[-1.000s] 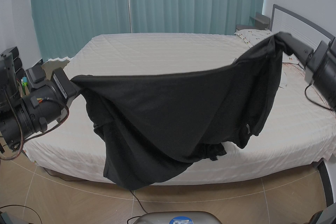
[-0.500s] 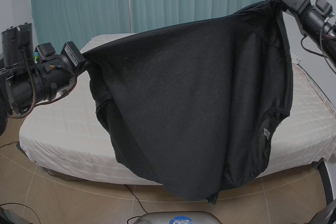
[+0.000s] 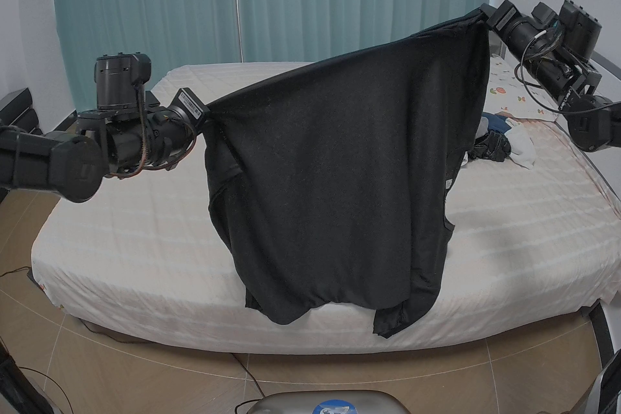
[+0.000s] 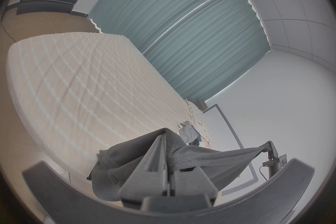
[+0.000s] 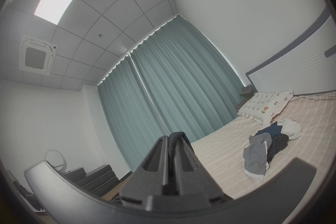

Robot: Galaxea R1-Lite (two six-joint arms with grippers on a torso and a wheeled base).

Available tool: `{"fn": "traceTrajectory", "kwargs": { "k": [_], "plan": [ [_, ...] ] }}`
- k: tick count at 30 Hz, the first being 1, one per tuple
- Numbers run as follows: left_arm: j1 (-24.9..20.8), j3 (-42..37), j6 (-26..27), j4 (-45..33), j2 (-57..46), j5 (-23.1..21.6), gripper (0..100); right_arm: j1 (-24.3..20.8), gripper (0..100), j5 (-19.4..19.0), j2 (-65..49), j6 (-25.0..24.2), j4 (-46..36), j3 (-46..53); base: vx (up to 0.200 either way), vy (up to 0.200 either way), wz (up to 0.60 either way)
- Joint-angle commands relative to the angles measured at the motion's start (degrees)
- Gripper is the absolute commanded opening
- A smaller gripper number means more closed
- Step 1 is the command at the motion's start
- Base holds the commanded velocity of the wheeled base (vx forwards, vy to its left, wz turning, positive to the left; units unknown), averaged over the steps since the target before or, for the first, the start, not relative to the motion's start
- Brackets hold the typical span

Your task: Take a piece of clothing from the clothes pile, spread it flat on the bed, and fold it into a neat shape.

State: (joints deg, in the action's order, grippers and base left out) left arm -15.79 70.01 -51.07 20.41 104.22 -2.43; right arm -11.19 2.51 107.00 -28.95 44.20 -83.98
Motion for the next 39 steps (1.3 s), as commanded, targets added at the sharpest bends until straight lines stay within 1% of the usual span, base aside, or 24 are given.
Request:
{"fn": "traceTrajectory", "kwargs": {
  "k": [1, 3, 4, 6, 7, 14, 17, 18, 22, 28, 32, 35, 36, 38, 39],
  "plan": [
    [0.49, 5.84, -0.17, 0.51, 9.07, 0.58, 0, 0.38, 0, 0.56, 6.73, 0.04, 0.8, -1.36, 0.2, 0.0, 0.0],
    [0.49, 7.07, -0.17, 0.6, 9.95, 0.58, 0, 0.38, 0, 1.09, 7.52, 0.12, 0.8, -1.27, 0.2, 0.0, 0.0],
    [0.67, 9.44, -0.17, 0.42, 11.27, 0.58, 0, 0.2, 0, 2.06, 8.58, 0.12, 0.97, -1.19, 0.2, 0.0, 0.0],
    [0.76, 10.15, -0.17, 0.42, 11.8, 0.58, 0, 0.2, 0, 2.32, 8.93, 0.21, 1.24, -1.19, 0.2, 0.0, 0.0],
    [0.76, 12.52, -0.09, 0.51, 14.08, 0.67, 0, 0.2, 0, 3.03, 10.43, 0.21, 3.43, -1.19, 0.2, 0.0, 0.0],
    [0.58, 19.11, -0.09, -0.1, 21.29, 0.76, 0, 0.12, 0, 3.2, 14.91, 1.62, 6.25, -1.62, 0.2, 0.0, 0.0],
    [0.32, 20.17, 0.27, -0.1, 24.45, 1.28, 0, 0.03, 0, 3.2, 17.19, 1.88, 7.04, -1.45, 0.2, 0.0, 0.0],
    [0.32, 20.17, 0.27, -0.1, 24.54, 1.37, 0, 0.03, 0, 3.2, 17.37, 1.88, 7.04, -1.45, 0.0, 0.0, 0.0],
    [0.14, 22.54, 0.27, 0.07, 29.64, 2.78, 0, -0.15, 0, 6.54, 22.2, 3.82, 8.27, -2.68, 0.0, 0.0, 0.0],
    [0.05, 25.53, 0.18, 0.34, 33.95, 5.06, 0, -0.32, 0, 7.33, 27.3, 4.26, 10.55, -5.49, 0.0, 0.0, 0.0],
    [-0.03, 26.23, 0.18, 0.51, 36.76, 7.26, 0, -0.5, 0, 10.06, 32.22, 5.13, 10.9, -6.63, 0.0, 0.0, 0.0],
    [-0.03, 27.02, 0.0, 0.42, 37.81, 7.44, 0, -0.5, 0, 10.58, 34.77, 5.13, 10.99, -8.04, 0.0, 0.0, 0.0],
    [-0.03, 28.78, -0.17, 0.34, 39.57, 7.52, 0, -0.59, 0, 11.81, 37.85, 5.22, 10.99, -9.53, 0.0, 0.0, 0.0],
    [-0.03, 29.92, -0.17, 0.25, 41.07, 7.7, 0, -1.03, 0, 12.61, 39.52, 5.49, 10.99, -9.62, 0.0, 0.0, 0.0],
    [-0.03, 30.62, -0.17, 0.07, 41.94, 8.05, 0, -1.29, 100, 12.69, 40.48, 5.49, 11.08, -9.71, 0.0, 0.0, 0.0]
  ]
}}
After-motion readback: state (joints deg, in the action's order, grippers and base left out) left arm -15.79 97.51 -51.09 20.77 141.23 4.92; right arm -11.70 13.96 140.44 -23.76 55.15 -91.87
